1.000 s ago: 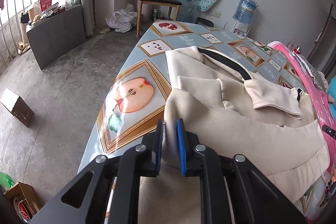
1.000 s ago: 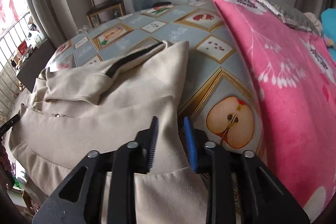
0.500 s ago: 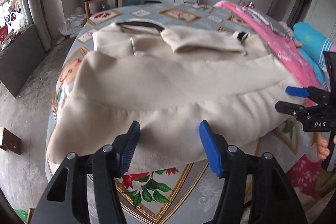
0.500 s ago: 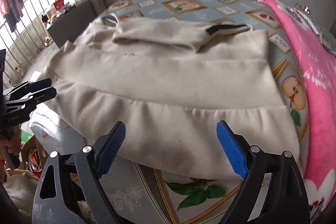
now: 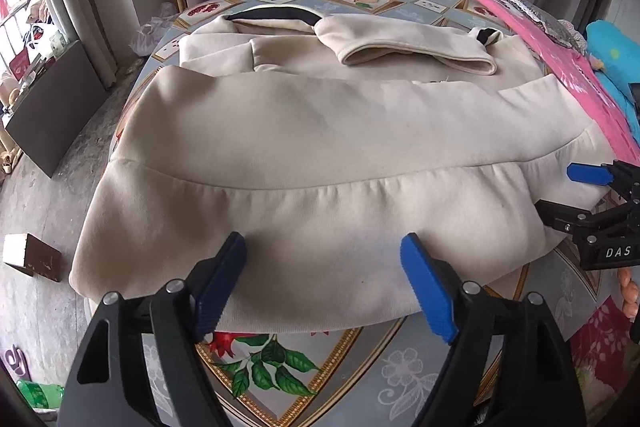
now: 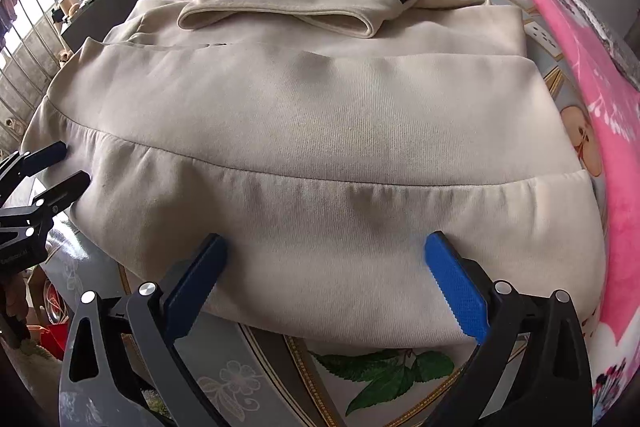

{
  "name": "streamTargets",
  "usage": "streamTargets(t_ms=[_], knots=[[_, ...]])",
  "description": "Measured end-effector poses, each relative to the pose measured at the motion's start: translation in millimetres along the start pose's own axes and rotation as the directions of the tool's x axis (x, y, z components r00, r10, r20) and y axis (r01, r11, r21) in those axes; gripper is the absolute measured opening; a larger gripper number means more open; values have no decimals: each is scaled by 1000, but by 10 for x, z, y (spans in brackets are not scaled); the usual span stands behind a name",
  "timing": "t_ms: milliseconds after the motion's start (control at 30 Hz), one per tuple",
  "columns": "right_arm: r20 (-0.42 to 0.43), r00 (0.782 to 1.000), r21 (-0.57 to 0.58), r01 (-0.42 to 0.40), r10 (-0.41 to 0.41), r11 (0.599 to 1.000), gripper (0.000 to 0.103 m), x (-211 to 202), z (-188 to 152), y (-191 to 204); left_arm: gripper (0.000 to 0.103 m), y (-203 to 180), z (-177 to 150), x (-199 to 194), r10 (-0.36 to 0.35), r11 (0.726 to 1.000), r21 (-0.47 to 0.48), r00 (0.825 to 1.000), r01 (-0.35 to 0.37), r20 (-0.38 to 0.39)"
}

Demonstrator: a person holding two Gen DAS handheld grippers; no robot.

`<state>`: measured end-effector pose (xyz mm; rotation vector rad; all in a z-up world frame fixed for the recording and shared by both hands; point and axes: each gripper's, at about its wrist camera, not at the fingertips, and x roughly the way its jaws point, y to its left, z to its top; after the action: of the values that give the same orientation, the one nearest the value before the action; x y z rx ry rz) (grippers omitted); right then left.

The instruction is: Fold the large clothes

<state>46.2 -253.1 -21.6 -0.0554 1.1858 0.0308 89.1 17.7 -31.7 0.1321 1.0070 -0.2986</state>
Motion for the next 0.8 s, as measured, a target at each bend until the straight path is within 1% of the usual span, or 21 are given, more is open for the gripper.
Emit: streamTargets(t_ms=[67,200,300,500,567,667,800], knots=[[-1,1000,3,5,-5,1000,96,7,8,2,84,-1,9,8,-6,1000,-5,1000,6,-6],[-24,1000,13,9,-9,1000,96,20,49,14,88,-6,29,25,-16,1000,-9,1000,16,-20],[-45,999,22,12,-11,1000,96,40,97,1,89,-22,35,32,-9,1000,-8,1000,9,-29],[-53,999,26,13,-12,1000,96,47,113,3,92,-37,55,47,6,1000,-8,999,-7,-49],[-56,998,26,13,-12,1000,96,51,117,1,96,-32,56,62,21,1000,-11,998,-22,-59],[-59,998,26,13,-11,1000,96,56,133,-6,97,-5,64,68,9,1000,-27,998,-10,-60],[-60,998,27,13,-12,1000,96,58,136,-6,97,1,80,75,12,999,-36,997,-15,-72]])
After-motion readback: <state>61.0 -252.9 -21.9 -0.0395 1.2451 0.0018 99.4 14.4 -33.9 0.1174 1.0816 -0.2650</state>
